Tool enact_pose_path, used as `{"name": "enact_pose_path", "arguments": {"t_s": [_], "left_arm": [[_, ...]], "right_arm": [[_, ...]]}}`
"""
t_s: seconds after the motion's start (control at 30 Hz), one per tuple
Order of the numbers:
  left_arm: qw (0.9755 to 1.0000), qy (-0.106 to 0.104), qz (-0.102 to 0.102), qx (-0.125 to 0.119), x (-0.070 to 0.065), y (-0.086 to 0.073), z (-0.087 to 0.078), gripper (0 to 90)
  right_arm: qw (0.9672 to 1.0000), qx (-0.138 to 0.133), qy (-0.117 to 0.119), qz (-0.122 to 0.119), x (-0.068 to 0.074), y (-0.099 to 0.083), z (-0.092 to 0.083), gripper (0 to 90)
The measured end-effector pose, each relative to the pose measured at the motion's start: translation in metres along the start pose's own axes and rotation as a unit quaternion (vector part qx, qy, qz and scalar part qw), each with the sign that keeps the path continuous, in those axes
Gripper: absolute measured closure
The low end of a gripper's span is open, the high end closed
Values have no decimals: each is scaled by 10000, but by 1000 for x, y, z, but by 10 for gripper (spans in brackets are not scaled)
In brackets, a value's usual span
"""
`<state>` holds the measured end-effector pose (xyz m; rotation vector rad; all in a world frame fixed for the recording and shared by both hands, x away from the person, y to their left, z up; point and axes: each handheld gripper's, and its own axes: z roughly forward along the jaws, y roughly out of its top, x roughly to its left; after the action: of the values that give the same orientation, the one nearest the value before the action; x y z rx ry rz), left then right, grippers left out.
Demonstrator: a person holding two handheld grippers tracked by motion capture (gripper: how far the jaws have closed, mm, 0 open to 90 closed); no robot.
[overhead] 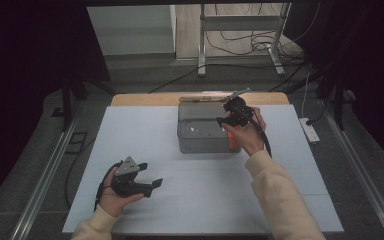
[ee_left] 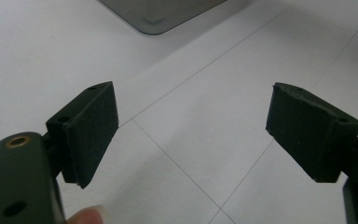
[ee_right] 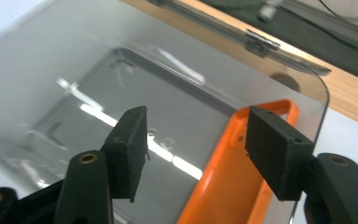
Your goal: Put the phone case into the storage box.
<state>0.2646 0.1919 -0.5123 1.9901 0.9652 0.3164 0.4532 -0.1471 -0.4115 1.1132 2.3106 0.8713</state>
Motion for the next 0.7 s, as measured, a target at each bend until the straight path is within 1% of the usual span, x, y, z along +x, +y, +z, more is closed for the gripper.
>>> {"name": "enact_pose_path", "arguments": {"t_s": [0.1,0.17,0.2,0.27,0.33,0.4,0.47,0.57,0.67,0.7], "left_arm": [[10000,29,-31,-8,0,-1,-1,169],[10000,47,-50,-11,0,-2,-1,169],[10000,50,-52,-12,0,-2,-1,169],[10000,58,-57,-8,0,-2,-1,169],[10000,72,-59,-1,0,-3,-1,169],[9999,85,-89,-10,1,-3,-1,169],[9999,100,-88,-18,1,-4,-1,169],[9999,120,-109,-42,2,-4,-2,168],[9998,130,-143,-47,3,-5,-2,168],[9998,132,-148,-51,3,-5,-2,168]], "right_arm": [[9989,-319,334,16,-1,-11,-13,361],[9972,-521,529,-32,-1,-18,-19,343],[9965,-587,581,-99,0,-23,-23,333],[9955,-649,672,-144,1,-30,-28,331],[9930,-789,859,-170,2,-39,-34,311],[9914,-896,908,-282,4,-48,-40,294],[9898,-984,986,-282,6,-57,-45,287],[9867,-1091,1167,-285,7,-70,-53,274],[9841,-1210,1251,-354,8,-83,-61,262],[9830,-1253,1291,-374,8,-90,-65,262]]}}
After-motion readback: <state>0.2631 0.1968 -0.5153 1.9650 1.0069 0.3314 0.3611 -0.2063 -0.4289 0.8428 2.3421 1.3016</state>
